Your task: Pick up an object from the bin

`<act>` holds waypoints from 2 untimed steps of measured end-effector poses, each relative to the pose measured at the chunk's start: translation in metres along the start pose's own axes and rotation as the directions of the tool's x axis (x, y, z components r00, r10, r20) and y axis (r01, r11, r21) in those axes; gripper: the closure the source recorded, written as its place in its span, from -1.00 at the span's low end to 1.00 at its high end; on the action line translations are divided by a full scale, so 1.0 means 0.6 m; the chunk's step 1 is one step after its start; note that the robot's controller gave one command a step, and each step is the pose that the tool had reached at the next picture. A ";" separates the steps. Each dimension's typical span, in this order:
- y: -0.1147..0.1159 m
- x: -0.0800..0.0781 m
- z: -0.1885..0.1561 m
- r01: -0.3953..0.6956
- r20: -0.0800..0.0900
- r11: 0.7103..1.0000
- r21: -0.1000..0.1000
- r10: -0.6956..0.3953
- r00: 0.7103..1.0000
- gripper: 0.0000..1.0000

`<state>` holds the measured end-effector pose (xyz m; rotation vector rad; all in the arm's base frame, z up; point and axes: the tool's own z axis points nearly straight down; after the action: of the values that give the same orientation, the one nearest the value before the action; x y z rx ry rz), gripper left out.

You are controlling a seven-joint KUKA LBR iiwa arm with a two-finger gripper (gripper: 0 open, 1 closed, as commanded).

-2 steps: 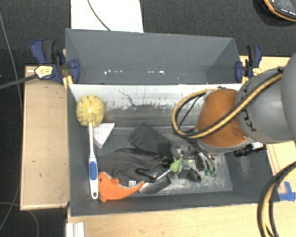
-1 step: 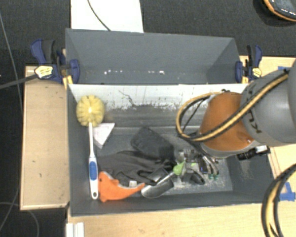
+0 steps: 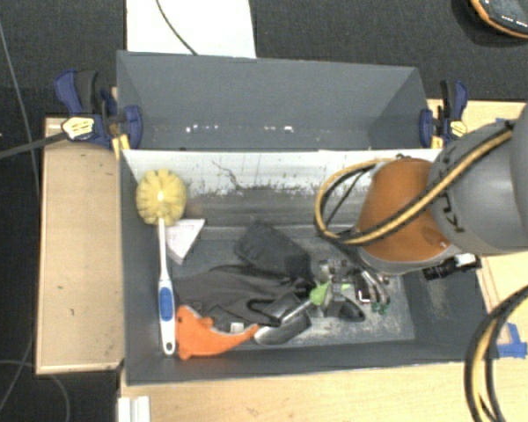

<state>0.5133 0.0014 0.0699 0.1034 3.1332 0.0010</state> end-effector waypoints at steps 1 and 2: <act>0.000 0.042 -0.146 0.010 -0.007 1.000 0.001 -0.010 1.000 1.00; -0.006 0.012 -0.054 -0.001 0.006 1.000 0.000 0.001 1.000 1.00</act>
Offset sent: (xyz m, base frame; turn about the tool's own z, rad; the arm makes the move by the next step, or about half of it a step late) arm -0.0024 -0.0051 0.0001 0.0007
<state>0.5058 -0.0018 0.1025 0.1041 3.1270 0.0014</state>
